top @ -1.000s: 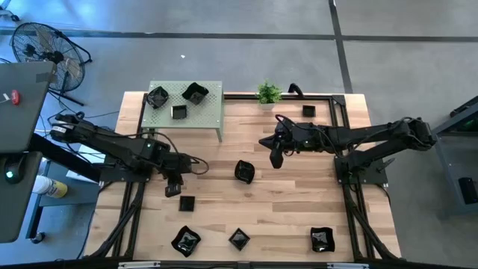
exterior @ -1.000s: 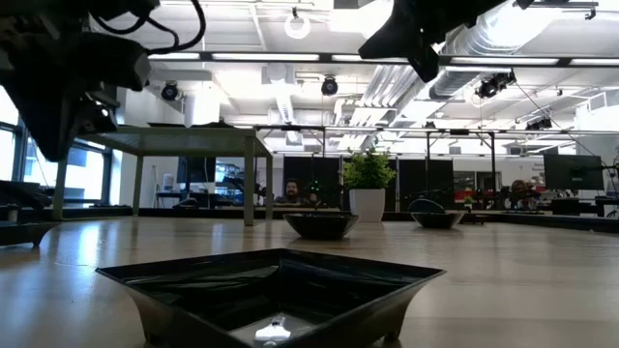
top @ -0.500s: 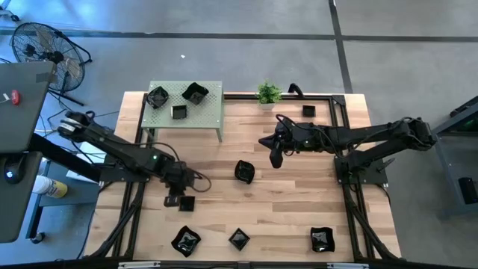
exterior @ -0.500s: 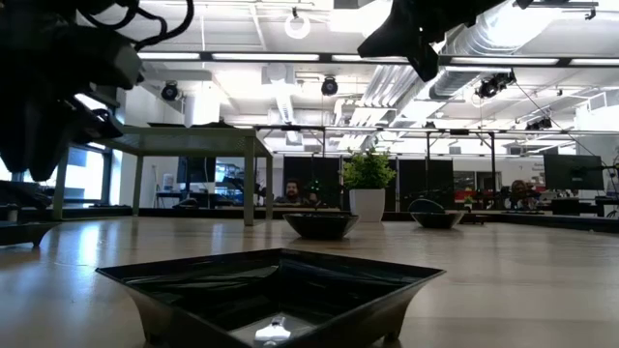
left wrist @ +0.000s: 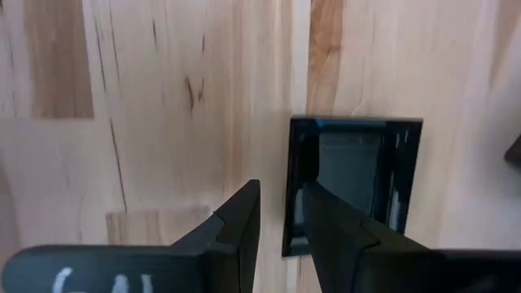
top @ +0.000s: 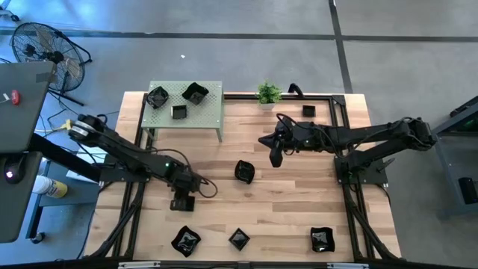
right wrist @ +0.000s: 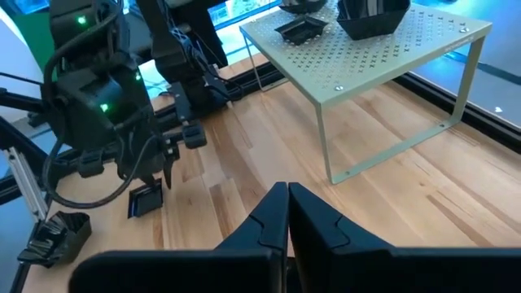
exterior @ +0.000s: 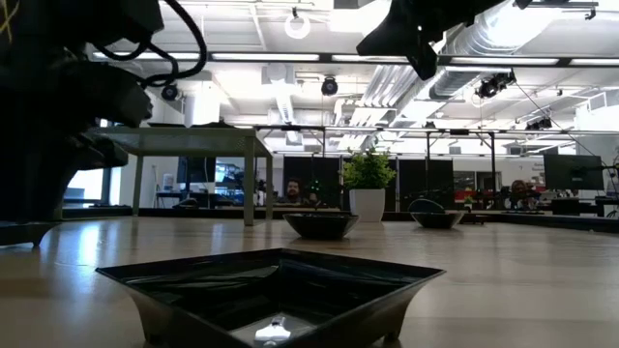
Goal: Pick & Place Mini shaped plates
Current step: Stack the black square plate on top of the black square plate on the shelf
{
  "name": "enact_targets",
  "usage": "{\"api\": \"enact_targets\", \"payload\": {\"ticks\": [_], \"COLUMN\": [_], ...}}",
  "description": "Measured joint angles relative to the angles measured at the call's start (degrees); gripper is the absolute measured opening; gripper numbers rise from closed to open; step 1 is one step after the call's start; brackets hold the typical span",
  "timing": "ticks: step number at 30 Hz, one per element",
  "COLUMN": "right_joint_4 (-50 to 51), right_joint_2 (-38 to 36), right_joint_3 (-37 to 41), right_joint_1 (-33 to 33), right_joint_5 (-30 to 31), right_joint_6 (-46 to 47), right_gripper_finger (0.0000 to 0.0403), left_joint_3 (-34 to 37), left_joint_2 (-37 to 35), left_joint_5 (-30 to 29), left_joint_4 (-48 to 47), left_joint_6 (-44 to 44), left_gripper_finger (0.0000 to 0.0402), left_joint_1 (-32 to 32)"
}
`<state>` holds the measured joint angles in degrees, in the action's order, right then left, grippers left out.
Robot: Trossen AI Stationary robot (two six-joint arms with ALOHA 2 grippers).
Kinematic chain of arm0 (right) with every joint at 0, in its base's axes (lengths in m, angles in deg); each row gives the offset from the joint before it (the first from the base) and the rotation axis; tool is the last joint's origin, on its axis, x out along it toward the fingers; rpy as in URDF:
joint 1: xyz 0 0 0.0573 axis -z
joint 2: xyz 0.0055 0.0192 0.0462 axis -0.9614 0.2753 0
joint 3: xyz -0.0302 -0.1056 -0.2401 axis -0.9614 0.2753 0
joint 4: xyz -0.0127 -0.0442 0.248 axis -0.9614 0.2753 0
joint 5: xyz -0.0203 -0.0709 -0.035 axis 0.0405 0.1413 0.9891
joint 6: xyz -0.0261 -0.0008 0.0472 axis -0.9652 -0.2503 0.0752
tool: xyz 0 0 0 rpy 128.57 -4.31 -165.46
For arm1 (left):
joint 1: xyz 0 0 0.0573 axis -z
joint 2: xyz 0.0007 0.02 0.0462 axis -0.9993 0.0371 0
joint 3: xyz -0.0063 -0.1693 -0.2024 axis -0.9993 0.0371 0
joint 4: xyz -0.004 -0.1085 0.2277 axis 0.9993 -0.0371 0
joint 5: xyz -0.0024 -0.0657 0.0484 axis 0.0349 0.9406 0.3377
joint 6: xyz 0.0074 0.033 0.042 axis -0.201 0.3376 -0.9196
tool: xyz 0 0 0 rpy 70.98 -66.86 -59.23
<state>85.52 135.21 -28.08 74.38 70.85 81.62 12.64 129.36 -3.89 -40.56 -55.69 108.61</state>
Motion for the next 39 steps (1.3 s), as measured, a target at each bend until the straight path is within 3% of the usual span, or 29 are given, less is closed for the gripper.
{"api": "enact_targets", "payload": {"ticks": [7,15,24,32,39], "right_joint_4": [-0.23,-0.57,-0.57,-0.57,-0.57], "right_joint_2": [0.00,0.00,0.00,0.00,0.00], "right_joint_3": [0.00,0.00,0.00,0.00,0.00], "right_joint_1": [0.00,0.00,0.00,0.00,0.00], "right_joint_5": [0.00,0.04,0.28,0.28,0.46], "right_joint_6": [0.11,0.04,0.06,0.07,-0.33], "right_gripper_finger": [0.0004,0.0006,0.0003,0.0007,0.0003], "left_joint_3": [-0.06,0.02,0.04,0.04,0.02], "left_joint_2": [1.77,1.59,1.13,-4.90,-13.71], "left_joint_5": [0.25,2.88,3.90,4.24,3.87], "left_joint_4": [2.43,2.57,1.94,0.38,-0.60], "left_joint_6": [0.07,-0.15,0.09,3.20,7.38], "left_gripper_finger": [0.0081,0.0005,0.0003,0.0000,0.0000], "left_joint_1": [-0.09,-0.07,-0.09,-1.70,-7.10]}}
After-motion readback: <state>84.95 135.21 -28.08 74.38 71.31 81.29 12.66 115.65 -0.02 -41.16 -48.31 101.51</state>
